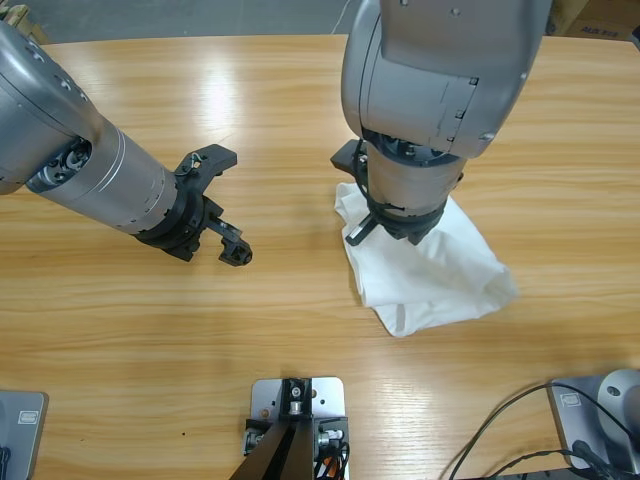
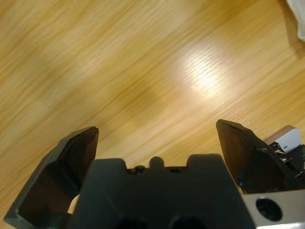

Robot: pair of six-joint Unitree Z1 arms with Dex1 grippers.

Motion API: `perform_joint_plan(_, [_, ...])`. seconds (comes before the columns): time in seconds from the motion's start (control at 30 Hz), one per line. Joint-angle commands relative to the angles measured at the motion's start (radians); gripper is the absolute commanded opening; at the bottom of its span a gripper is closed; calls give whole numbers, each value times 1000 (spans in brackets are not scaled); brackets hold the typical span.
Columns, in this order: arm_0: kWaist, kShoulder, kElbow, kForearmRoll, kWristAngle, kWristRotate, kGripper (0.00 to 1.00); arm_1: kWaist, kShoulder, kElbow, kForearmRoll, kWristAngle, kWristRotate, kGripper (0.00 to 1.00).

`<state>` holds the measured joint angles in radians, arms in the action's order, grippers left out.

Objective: Fold clothes

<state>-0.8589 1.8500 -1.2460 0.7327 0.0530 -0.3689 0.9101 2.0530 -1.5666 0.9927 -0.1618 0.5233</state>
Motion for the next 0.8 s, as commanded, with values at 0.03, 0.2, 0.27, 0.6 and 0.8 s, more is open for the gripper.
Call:
perform_joint_plan(0.03, [1, -16, 44, -16, 5, -8, 964, 72, 74, -15, -53, 73, 74, 0])
perform_joint_plan(0.2, [1, -17, 46, -19, 5, -8, 964, 88, 55, -15, -92, 141, 81, 1000])
perform_joint_plan(0.27, [1, -17, 53, -21, 6, -7, 964, 92, 2, -27, -97, 139, 80, 1000])
perform_joint_plan(0.6, [6, -30, 76, -44, 7, -8, 955, 56, -301, 3, -26, 77, 91, 717])
perform_joint_plan(0.8, [5, -38, -100, 25, 19, 55, 105, -81, -531, 330, -176, 189, -49, 0])
